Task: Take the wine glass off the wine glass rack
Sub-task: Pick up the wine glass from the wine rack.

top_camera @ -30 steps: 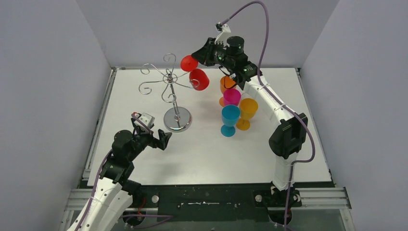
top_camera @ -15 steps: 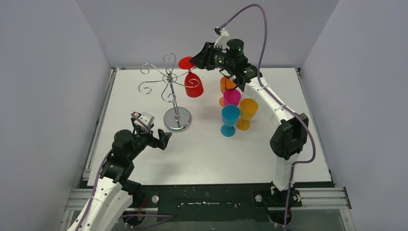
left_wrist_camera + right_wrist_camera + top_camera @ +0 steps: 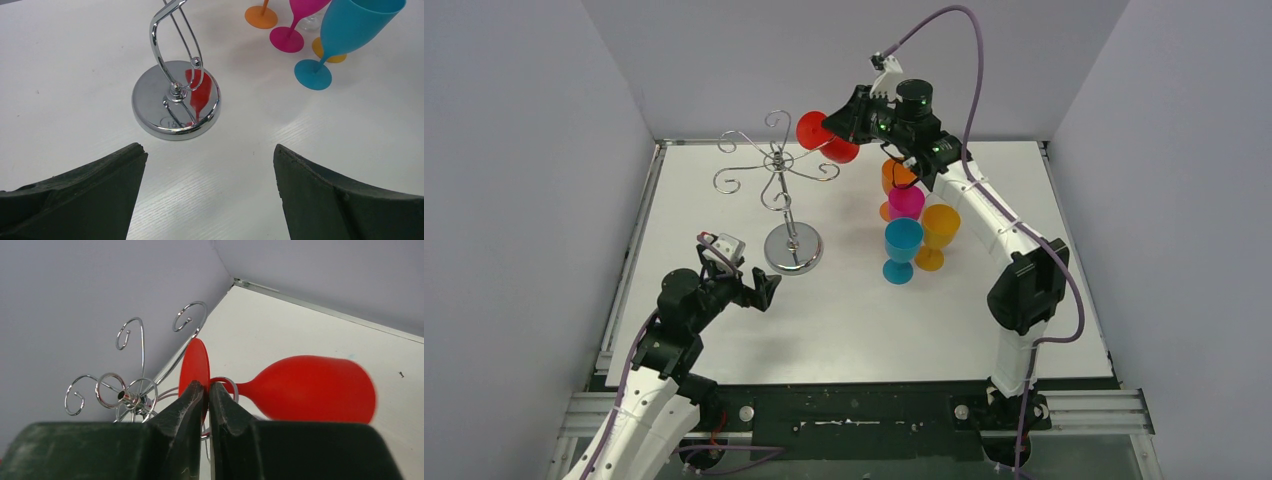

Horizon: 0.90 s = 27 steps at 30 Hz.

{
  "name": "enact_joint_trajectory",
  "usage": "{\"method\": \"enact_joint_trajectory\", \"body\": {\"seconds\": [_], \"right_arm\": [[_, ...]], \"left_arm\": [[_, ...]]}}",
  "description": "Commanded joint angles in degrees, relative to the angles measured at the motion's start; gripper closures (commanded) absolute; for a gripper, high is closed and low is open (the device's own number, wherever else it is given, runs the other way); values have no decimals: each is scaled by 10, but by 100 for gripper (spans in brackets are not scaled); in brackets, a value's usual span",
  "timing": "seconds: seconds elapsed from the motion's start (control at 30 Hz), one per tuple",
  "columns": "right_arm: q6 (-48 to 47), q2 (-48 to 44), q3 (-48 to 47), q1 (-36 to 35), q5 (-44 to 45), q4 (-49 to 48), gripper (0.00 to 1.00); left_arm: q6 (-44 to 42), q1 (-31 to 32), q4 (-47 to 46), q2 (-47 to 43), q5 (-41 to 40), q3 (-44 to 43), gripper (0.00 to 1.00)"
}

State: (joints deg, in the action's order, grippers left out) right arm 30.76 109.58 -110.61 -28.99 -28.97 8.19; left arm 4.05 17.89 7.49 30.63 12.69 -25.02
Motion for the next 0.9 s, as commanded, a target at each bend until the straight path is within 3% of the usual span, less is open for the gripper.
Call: {"method": "enact_joint_trajectory", "body": {"seconds": [0.0, 0.03, 0.37, 0.87], "right_arm": [[-18, -35, -30, -9, 17, 3, 97], [-17, -35, -33, -10, 18, 3, 100], [59, -48, -19, -9, 4, -36, 100], [316, -70, 94, 30, -8, -235, 100]], "left_arm": [[3, -4, -19, 2, 14, -23, 3], [4, -4, -19, 2, 14, -23, 3], [5, -7, -20, 0, 16, -23, 3], [7, -8, -20, 0, 20, -23, 3]]}}
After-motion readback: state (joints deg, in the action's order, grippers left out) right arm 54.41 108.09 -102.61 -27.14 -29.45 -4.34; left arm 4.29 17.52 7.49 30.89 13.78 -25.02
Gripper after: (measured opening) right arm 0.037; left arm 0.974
